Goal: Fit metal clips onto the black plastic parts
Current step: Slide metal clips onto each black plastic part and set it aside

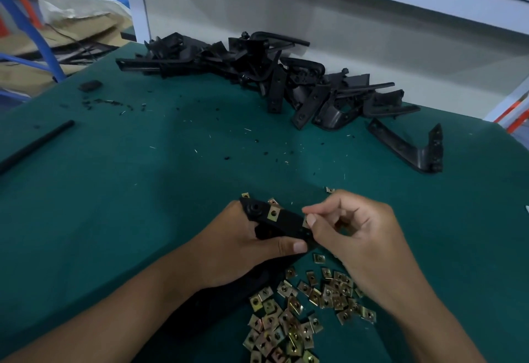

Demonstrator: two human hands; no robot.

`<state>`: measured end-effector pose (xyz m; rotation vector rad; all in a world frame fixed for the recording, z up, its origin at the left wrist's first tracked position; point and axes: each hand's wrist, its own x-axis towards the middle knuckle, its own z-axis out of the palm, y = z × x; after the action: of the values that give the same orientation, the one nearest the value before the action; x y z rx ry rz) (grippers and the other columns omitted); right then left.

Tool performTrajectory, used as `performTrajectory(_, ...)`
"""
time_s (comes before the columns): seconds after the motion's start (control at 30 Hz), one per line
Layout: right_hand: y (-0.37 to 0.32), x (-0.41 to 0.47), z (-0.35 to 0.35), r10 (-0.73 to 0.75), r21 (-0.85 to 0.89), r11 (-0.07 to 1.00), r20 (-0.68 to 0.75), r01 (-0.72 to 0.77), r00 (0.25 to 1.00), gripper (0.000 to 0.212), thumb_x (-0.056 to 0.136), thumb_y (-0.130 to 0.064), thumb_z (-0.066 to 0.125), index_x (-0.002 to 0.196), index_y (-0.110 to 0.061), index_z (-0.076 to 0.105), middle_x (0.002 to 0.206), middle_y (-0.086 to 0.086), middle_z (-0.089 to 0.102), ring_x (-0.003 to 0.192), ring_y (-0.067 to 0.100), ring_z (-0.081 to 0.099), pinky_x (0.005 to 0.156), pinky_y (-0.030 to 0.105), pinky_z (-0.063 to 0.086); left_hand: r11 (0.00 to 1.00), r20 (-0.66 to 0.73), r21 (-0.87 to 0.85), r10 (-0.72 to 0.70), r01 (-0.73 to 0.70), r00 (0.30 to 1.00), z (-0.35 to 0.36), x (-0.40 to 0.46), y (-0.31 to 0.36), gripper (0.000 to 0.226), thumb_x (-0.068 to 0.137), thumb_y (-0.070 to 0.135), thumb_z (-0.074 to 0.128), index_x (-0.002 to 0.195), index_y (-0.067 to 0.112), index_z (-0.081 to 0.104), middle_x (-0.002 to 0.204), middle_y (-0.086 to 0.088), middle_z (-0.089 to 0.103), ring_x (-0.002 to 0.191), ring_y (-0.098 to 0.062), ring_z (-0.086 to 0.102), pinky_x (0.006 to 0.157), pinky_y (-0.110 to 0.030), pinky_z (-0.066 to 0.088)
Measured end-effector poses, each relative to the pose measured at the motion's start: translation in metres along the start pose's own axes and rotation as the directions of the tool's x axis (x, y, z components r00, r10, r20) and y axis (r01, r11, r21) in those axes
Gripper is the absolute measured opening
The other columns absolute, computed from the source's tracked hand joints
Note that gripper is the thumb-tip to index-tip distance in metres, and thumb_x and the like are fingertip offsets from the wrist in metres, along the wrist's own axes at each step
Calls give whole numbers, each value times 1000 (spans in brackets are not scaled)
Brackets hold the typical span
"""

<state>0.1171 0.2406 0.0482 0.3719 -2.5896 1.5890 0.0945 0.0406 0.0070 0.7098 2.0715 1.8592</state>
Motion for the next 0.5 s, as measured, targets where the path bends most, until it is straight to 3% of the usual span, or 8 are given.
performTrajectory(0.17, 3, 1, -1, 55, 71, 996, 51, -58, 997, 7, 87, -33, 72, 92, -37, 76, 83, -8, 72, 80, 9, 67, 71, 17, 50, 999, -24, -39, 24, -25, 999, -1, 1, -1, 12, 90, 30, 74, 101, 28, 78, 92, 1, 75, 89, -21, 71, 78, -37, 58)
performTrajectory(0.23, 4, 2, -1, 76, 132, 987, 98, -89, 992, 13, 87, -35, 71, 99, -39, 75, 100, -11, 74, 92, 11, 68, 80, 25, 53, 996, -48, -64, 54, -57, 997, -1, 1, 0, 13, 90, 32, 72, 102, 32, 78, 91, 5, 75, 87, -15, 71, 74, -28, 57)
performTrajectory(0.33, 4, 4, 1, 65, 166, 983, 102, -82, 993, 21, 81, -37, 72, 102, -39, 75, 116, -16, 70, 106, 12, 67, 93, 45, 53, 993, -100, -86, 69, -78, 993, -1, 2, -3, 12, 89, 32, 74, 94, 21, 74, 80, -2, 68, 76, -14, 64, 67, -23, 51)
performTrajectory(0.5, 7, 4, 2, 39, 142, 988, 113, -55, 993, 13, 88, -30, 74, 100, -36, 75, 115, -13, 69, 100, 19, 64, 94, 56, 51, 985, -101, -152, 66, -81, 993, -2, 3, -4, 15, 85, 31, 78, 90, 20, 70, 80, 3, 66, 76, -9, 62, 68, -18, 48)
